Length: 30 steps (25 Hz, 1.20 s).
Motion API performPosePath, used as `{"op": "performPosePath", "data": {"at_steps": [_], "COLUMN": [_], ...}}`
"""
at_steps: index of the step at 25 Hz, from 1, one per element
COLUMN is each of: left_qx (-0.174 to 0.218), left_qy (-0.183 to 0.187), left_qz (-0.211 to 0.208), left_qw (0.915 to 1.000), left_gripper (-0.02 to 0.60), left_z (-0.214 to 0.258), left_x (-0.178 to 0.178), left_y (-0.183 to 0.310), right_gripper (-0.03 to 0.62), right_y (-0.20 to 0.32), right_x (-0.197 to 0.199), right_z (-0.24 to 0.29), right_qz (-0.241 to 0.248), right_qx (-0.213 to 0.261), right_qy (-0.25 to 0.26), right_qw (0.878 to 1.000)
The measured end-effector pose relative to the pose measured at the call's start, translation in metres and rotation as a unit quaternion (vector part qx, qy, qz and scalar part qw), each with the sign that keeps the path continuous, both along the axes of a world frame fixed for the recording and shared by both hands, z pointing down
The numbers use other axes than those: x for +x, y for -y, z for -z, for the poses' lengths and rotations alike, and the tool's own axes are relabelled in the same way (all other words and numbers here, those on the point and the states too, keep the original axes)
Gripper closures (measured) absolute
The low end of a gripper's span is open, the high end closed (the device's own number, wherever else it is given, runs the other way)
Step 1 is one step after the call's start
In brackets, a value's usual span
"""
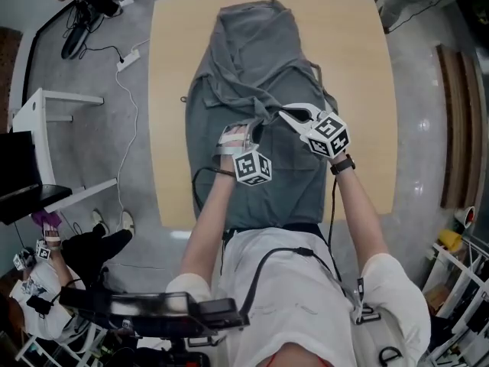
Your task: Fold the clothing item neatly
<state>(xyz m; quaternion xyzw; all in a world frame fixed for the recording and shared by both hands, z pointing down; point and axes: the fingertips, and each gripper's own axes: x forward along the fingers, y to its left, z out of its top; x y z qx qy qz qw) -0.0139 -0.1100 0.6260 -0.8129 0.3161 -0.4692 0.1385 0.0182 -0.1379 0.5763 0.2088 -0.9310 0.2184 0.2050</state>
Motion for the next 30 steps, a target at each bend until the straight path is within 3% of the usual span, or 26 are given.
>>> {"op": "performPosePath", "data": {"at_steps": [2, 3, 4, 7, 8, 9, 11, 15, 18, 22, 26, 30], "left_qx": [-0.027, -0.039, -0.05, -0.08, -0.087, -0.09, -0.077, 0.006, 0.072, 0.097, 0.054, -0.025], "left_qy": [-0.041, -0.074, -0.114, -0.223, -0.233, -0.228, -0.205, -0.204, -0.186, -0.153, -0.153, -0.133], "left_qz": [0.055, 0.095, 0.141, 0.262, 0.289, 0.309, 0.341, 0.385, 0.383, 0.346, 0.287, 0.208], "left_qw": [0.9973, 0.992, 0.9822, 0.9355, 0.9246, 0.9189, 0.9141, 0.8999, 0.9019, 0.9207, 0.9441, 0.9687], "left_gripper": [0.568, 0.568, 0.568, 0.568, 0.569, 0.568, 0.568, 0.568, 0.568, 0.568, 0.568, 0.566], "left_z": [0.008, 0.014, 0.024, 0.061, 0.074, 0.087, 0.116, 0.217, 0.284, 0.306, 0.253, 0.165], "left_x": [-0.017, -0.032, -0.052, -0.124, -0.149, -0.175, -0.232, -0.319, -0.338, -0.306, -0.217, -0.094], "left_y": [0.008, 0.018, 0.03, 0.081, 0.099, 0.117, 0.153, 0.204, 0.208, 0.182, 0.148, 0.094], "right_gripper": [0.576, 0.576, 0.576, 0.576, 0.576, 0.576, 0.576, 0.576, 0.576, 0.576, 0.572, 0.571], "right_y": [0.016, 0.027, 0.041, 0.088, 0.106, 0.124, 0.163, 0.219, 0.221, 0.201, 0.176, 0.133], "right_x": [-0.011, -0.023, -0.039, -0.11, -0.138, -0.166, -0.224, -0.315, -0.342, -0.317, -0.236, -0.119], "right_z": [0.008, 0.014, 0.021, 0.051, 0.062, 0.074, 0.105, 0.188, 0.245, 0.276, 0.227, 0.142], "right_qz": [0.006, 0.016, 0.032, 0.099, 0.122, 0.141, 0.16, 0.155, 0.175, 0.201, 0.191, 0.134], "right_qx": [0.009, 0.019, 0.032, 0.084, 0.101, 0.115, 0.134, 0.169, 0.204, 0.219, 0.189, 0.126], "right_qy": [0.004, 0.002, 0.0, -0.015, -0.024, -0.033, -0.038, -0.005, 0.032, 0.05, 0.035, -0.01], "right_qw": [1.0, 1.0, 0.999, 0.991, 0.987, 0.983, 0.977, 0.973, 0.963, 0.954, 0.962, 0.983]}}
